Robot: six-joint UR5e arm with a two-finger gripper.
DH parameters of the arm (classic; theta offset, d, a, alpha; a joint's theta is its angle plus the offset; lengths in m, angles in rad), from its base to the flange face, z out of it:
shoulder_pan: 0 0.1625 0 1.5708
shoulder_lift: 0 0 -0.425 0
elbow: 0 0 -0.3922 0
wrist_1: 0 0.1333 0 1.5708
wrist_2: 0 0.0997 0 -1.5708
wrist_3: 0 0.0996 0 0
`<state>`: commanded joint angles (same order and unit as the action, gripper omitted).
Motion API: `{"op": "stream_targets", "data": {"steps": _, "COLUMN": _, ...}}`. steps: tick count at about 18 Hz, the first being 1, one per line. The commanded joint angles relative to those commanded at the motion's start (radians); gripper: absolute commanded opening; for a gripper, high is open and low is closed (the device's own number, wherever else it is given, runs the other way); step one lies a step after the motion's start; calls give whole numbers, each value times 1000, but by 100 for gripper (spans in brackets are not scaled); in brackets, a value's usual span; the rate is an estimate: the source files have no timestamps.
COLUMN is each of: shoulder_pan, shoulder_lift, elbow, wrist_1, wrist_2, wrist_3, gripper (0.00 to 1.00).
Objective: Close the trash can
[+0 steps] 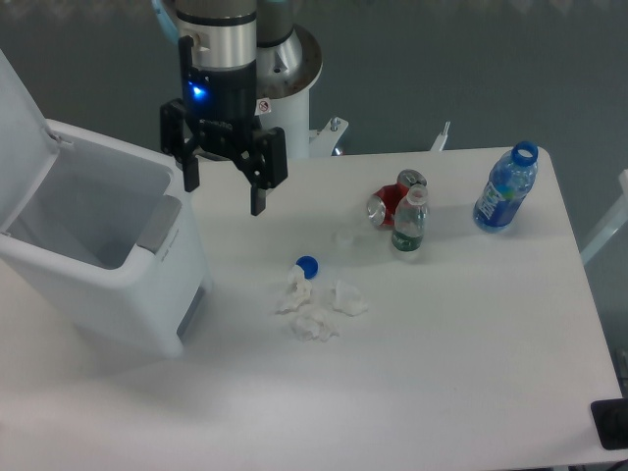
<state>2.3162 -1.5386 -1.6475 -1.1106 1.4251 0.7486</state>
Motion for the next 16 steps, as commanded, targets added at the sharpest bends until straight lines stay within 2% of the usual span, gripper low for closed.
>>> {"op": "stream_targets", "data": {"steps": 8, "shoulder_pan": 20, "shoulder_lift": 12, "elbow": 3, "wrist_1": 3, "wrist_2": 8, "wrist_3": -14, "gripper": 100}}
{"op": "stream_targets", "data": {"steps": 16, "shoulder_pan": 20, "shoulder_lift": 72, "elbow": 6, "wrist_1": 6, "wrist_2": 9, "wrist_3": -118, "gripper": 100}}
